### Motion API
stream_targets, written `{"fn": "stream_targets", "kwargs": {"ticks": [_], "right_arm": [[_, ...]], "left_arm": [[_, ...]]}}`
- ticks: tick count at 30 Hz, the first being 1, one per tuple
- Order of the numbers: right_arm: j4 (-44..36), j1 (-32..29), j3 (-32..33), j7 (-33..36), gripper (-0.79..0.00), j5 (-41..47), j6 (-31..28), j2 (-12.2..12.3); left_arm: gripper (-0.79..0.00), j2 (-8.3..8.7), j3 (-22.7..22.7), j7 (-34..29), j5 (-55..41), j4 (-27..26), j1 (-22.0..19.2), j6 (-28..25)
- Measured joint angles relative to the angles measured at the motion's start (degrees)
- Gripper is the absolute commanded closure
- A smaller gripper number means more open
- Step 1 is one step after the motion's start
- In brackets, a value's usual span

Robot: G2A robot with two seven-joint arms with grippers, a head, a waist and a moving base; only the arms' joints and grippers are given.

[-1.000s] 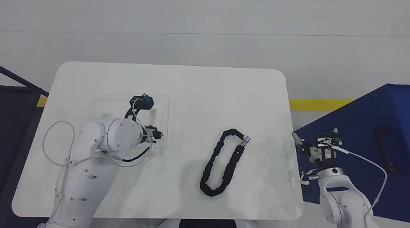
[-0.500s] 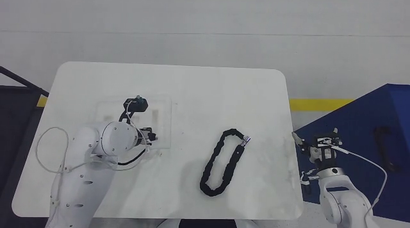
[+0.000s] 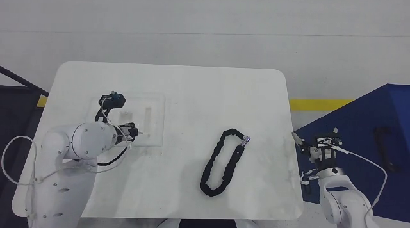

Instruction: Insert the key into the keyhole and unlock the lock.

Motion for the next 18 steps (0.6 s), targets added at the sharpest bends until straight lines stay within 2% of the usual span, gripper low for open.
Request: {"fn": "stream_targets", "kwargs": {"ticks": [5, 10, 14, 18], "right_arm": [[0.0, 0.0, 0.0, 0.0, -0.785, 0.0, 0.0, 0.0], [0.0, 0.0, 0.0, 0.0, -0.785, 0.0, 0.0, 0.0], [0.0, 0.0, 0.0, 0.0, -0.785, 0.0, 0.0, 0.0], [0.0, 0.0, 0.0, 0.0, -0.785, 0.0, 0.0, 0.0]], "left_arm": [[0.0, 0.76, -5.53, 0.0, -7.92, -2.17, 1.31, 0.0], [0.0, 1.51, -15.75, 0.07, -26.91, -3.24, 2.99, 0.06], [0.0, 2.01, -24.19, 0.73, -43.04, -0.29, 4.51, 0.7], [0.0, 2.73, -31.19, -0.04, -59.59, 4.37, 6.53, -3.08]]}}
